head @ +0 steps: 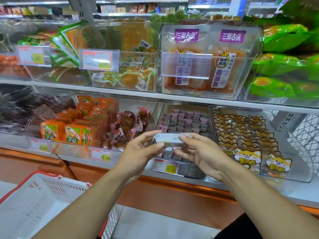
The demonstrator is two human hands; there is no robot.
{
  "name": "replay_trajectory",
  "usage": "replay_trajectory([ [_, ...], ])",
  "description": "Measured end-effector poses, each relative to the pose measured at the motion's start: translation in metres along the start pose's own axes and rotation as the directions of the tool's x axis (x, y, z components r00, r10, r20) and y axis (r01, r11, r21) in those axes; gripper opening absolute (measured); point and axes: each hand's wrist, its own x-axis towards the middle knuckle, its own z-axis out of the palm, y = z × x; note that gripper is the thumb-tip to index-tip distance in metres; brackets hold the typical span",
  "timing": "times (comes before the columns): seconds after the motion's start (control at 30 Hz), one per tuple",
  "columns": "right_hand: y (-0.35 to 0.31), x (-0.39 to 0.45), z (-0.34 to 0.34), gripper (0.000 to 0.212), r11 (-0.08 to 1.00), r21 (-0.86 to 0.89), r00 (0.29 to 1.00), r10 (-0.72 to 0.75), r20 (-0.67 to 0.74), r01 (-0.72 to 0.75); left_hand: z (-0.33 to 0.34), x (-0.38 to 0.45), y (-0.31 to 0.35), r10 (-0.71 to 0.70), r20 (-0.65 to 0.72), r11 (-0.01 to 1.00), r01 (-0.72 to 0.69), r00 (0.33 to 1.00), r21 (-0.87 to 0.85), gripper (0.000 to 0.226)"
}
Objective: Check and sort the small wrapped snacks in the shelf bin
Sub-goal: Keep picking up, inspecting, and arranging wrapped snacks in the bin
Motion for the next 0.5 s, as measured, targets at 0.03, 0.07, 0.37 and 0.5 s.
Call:
replay_trajectory([
  [0.03,-0.0005,-0.0002,0.0,0.035,1.0,-0.006,1.0,-0.013,0.0,0.013,-0.0003,-0.0005,0.0004,-0.006,0.008,1.0,0.006,1.0,0.0,0.038],
  [0.07,-0.001,-0.0006,-0.0001,0.037,1.0,-0.009,1.0,-0.027,0.007,0.027,-0.0003,-0.0007,0.0006,-0.023,0.009,0.999,0.023,1.0,-0.021,0.04],
  [0.37,0.0007,-0.0078,0.0009,0.036,0.913,-0.336,0.973,-0.206,0.104,0.23,0.0027,-0.0023,-0.0017,-0.173,0.0,0.985,0.173,0.985,0.015,0.04],
  [0.5,-0.0004,-0.0062,0.0003,0.04,0.938,-0.281,0.979,-0.19,0.078,0.204,-0.0002,-0.0015,0.0016,-0.051,-0.012,0.999,0.051,0.999,0.011,0.043],
])
